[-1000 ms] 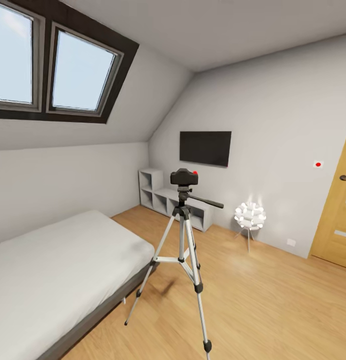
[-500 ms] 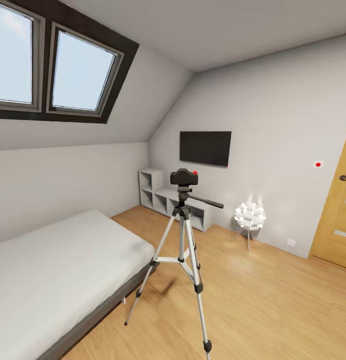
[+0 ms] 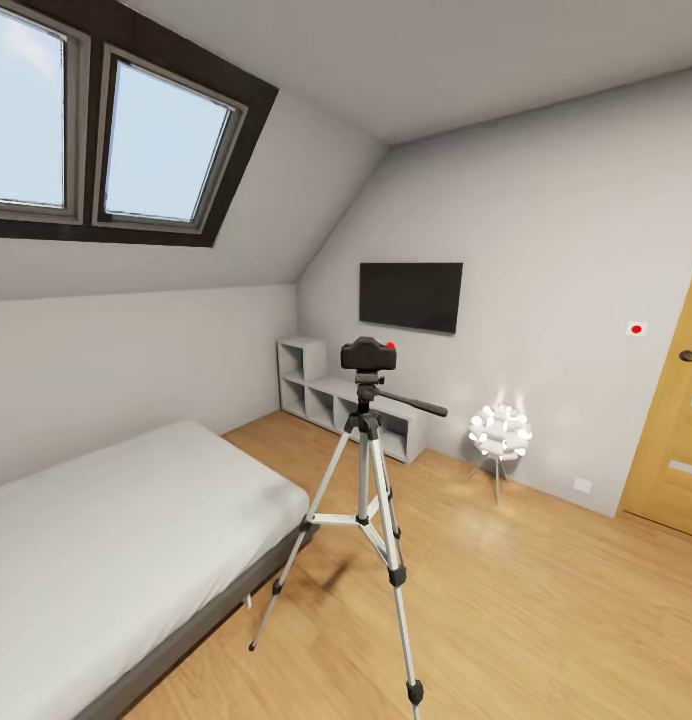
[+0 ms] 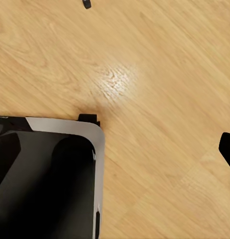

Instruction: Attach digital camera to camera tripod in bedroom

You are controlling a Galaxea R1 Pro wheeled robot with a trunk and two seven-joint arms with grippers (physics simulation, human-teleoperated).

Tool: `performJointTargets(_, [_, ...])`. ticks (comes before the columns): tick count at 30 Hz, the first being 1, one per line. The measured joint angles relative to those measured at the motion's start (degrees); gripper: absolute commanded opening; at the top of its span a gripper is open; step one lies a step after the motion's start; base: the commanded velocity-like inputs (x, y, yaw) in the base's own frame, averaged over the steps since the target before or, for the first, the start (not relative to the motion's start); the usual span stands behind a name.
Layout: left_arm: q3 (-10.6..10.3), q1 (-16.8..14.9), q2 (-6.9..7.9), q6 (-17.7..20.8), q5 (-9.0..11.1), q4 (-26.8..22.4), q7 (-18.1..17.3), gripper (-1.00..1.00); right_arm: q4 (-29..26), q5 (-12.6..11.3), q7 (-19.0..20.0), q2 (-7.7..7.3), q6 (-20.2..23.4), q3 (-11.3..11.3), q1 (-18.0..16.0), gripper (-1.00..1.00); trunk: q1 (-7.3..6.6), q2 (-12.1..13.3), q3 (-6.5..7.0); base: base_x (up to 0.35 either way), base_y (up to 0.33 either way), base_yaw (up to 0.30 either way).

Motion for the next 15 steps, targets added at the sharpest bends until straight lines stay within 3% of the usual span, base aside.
performJointTargets(15, [0.00,0.00,0.00,0.00,-0.01,0.00,0.00,1.00,0.00,-0.08,0.00,0.07,0.01,0.00,0.00,1.00,0.00,0.00,0.00,0.000,0.000,0.000])
